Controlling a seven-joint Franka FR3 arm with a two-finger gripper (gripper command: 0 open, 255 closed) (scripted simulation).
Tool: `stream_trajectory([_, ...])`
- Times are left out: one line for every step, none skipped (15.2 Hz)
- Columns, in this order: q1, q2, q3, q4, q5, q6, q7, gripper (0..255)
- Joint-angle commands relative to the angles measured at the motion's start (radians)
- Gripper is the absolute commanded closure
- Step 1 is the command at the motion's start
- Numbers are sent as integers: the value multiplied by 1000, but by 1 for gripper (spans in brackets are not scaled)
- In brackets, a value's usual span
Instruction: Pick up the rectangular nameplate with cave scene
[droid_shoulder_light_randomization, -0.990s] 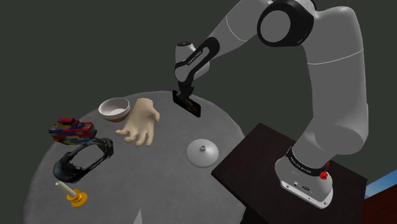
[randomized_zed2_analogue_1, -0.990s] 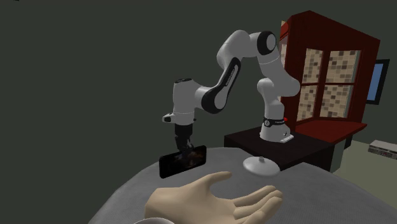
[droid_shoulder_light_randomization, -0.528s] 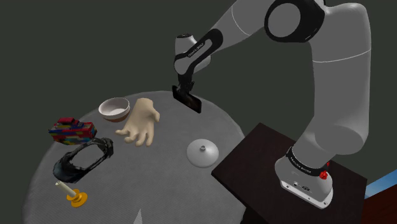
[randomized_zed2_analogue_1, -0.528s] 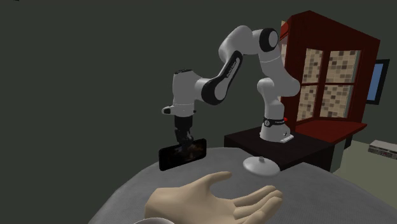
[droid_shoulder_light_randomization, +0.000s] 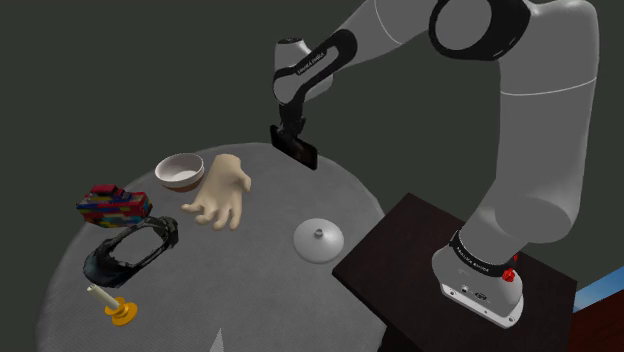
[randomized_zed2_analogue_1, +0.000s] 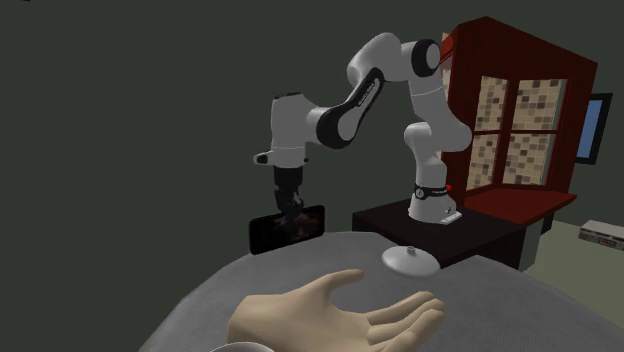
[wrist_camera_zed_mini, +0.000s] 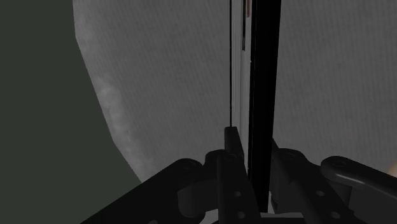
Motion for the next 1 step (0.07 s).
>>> stream_trajectory([0, -3, 0, 3, 0, -7, 0, 255])
